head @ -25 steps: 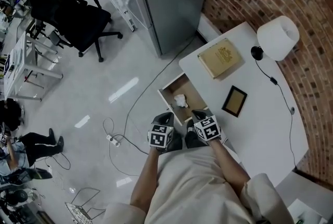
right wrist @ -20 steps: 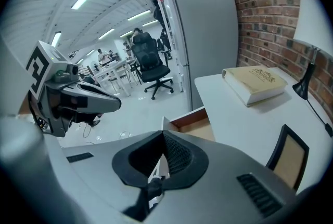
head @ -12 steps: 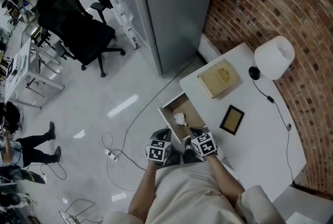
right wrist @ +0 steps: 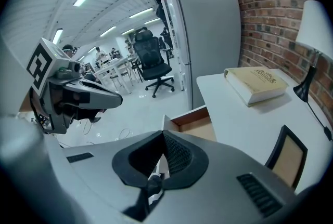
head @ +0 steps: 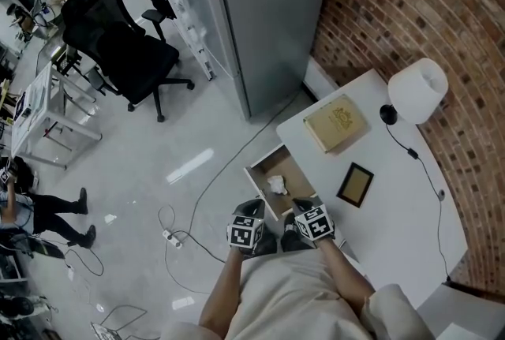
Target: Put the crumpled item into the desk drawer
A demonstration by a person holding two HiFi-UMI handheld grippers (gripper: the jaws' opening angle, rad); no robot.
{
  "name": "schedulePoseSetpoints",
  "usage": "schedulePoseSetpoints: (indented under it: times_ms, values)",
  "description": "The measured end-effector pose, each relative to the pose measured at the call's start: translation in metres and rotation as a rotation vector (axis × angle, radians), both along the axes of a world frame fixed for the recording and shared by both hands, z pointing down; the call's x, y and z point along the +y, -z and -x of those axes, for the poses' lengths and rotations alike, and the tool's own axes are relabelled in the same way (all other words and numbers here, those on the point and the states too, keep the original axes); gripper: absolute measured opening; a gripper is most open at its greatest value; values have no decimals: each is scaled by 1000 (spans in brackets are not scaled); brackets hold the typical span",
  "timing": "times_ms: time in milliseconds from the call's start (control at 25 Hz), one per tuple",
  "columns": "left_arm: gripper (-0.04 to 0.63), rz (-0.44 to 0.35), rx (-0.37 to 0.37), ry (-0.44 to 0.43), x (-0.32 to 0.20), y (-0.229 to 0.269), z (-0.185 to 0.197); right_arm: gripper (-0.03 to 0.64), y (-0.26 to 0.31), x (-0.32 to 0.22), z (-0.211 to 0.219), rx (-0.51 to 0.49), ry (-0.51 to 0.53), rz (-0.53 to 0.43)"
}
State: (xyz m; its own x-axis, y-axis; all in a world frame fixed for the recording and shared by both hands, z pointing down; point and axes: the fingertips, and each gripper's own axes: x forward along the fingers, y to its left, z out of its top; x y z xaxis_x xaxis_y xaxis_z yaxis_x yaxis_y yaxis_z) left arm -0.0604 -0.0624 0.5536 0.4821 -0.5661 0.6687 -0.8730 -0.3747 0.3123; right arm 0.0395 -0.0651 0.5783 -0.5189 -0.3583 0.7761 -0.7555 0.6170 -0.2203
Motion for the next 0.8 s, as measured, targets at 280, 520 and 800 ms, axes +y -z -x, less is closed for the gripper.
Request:
schedulePoseSetpoints:
  times_ms: [280,520,800]
  values:
    - [15,5,1,9,7,-2,4,26,-1,6,0,7,1,16]
    - [15,16,1,30,10,-3,11,26,2,6,3,-8,9,-7]
    - [15,13,-3,20,13,-1,8,26,3,7,4,-7,12,-23]
